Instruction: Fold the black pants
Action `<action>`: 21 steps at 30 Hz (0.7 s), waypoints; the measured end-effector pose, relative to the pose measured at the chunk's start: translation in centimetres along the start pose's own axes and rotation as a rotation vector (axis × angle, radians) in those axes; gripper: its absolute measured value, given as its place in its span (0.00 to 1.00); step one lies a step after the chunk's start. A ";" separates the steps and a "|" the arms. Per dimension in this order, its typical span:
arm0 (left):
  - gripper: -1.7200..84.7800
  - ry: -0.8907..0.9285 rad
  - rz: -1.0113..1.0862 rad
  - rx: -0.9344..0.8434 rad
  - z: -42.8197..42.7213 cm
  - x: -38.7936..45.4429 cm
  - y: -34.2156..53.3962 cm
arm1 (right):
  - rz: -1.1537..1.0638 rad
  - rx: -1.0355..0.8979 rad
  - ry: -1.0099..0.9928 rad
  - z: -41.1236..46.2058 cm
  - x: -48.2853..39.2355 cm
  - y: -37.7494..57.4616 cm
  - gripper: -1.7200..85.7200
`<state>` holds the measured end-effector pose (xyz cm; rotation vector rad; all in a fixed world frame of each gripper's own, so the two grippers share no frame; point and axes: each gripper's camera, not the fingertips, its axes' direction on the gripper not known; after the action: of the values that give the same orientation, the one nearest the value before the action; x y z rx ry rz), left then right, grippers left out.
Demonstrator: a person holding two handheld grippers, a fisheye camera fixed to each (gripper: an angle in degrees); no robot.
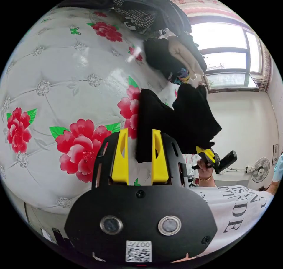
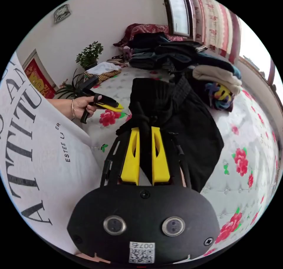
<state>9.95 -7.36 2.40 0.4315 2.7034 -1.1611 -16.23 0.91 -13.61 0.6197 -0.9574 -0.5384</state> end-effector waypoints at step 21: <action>0.12 -0.074 0.190 -0.333 9.1 3.2 -4.4 | 1.274 0.219 -0.631 7.6 18.7 18.5 0.11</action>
<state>5.83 -16.20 -1.69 0.5637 2.6520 -0.6488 -11.23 -0.30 13.29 -0.0808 -1.7752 0.5643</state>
